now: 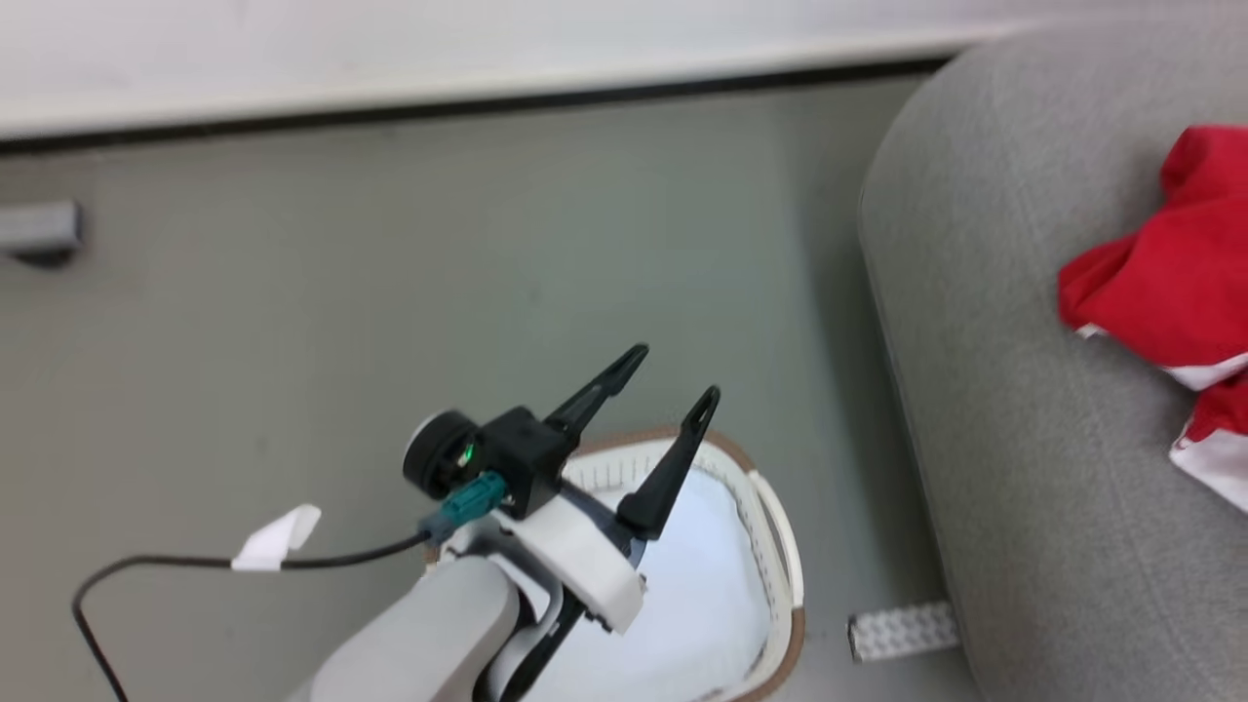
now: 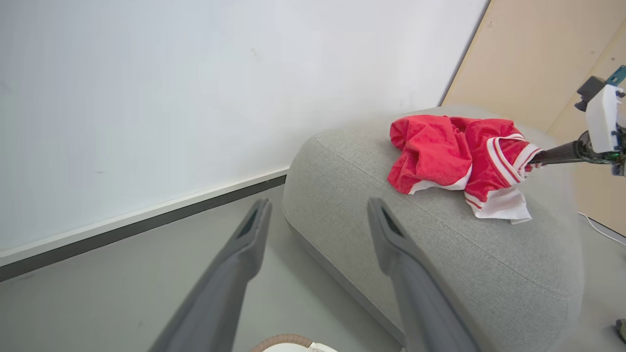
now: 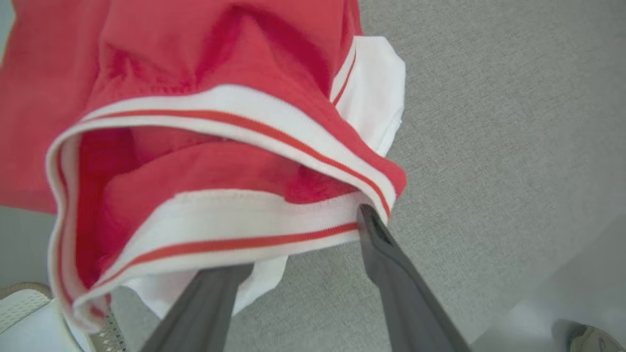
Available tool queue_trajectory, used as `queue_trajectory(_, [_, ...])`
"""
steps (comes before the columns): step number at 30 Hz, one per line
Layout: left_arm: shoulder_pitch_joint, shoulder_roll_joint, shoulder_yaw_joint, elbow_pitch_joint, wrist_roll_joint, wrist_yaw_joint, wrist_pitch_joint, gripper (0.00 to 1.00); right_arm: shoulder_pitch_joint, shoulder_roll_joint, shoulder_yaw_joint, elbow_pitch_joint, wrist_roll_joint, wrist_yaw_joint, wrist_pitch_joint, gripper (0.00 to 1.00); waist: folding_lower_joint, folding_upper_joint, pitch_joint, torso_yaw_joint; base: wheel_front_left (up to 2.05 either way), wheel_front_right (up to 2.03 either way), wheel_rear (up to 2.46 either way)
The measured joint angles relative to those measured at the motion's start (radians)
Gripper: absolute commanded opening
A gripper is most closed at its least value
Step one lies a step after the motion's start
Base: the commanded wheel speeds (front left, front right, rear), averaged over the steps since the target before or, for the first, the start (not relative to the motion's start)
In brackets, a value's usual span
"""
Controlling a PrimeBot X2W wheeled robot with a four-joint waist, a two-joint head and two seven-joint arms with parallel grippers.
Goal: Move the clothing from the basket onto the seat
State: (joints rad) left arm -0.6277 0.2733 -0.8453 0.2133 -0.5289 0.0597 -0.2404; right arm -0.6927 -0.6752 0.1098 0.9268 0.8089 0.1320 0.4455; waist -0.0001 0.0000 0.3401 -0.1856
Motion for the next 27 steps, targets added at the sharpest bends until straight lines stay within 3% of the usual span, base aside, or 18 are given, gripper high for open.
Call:
queue_trajectory(5, [0.066,-0.002,0.018,0.018,-0.026,0.014,-0.011,1.00,0.063,-0.062,0.026,-0.106,0.001,0.000,0.039,1.00,-0.0002,0.0000,-0.106,0.007,0.00,0.00,0.00])
queue_trajectory(7, [0.115,0.002,0.035,0.025,-0.041,0.027,-0.016,1.00,0.106,-0.095,0.040,-0.223,-0.007,0.000,0.035,1.00,-0.0003,0.0001,-0.185,0.014,0.00,0.00,0.00])
queue_trajectory(14, [0.173,0.022,0.087,0.007,-0.058,0.056,-0.021,1.00,0.182,-0.109,0.021,-0.459,-0.003,0.000,0.044,1.00,-0.0005,0.0000,-0.317,0.038,0.00,0.00,0.00])
queue_trajectory(15, [0.178,0.031,0.115,-0.004,-0.064,0.067,-0.021,1.00,0.198,-0.104,0.007,-0.546,-0.003,0.000,0.038,1.00,-0.0005,0.0001,-0.341,0.057,0.00,0.00,0.00])
queue_trajectory(19, [0.188,0.070,0.180,-0.022,-0.070,0.097,-0.023,1.00,0.215,-0.050,-0.023,-0.704,-0.010,0.000,-0.033,1.00,-0.0003,0.0001,-0.364,0.108,0.00,0.00,0.00])
queue_trajectory(27, [0.242,0.082,0.284,-0.040,-0.095,0.141,-0.024,1.00,0.301,0.102,-0.054,-0.864,-0.162,0.000,-0.202,1.00,-0.0001,0.0000,-0.382,0.194,0.00,0.00,0.00])
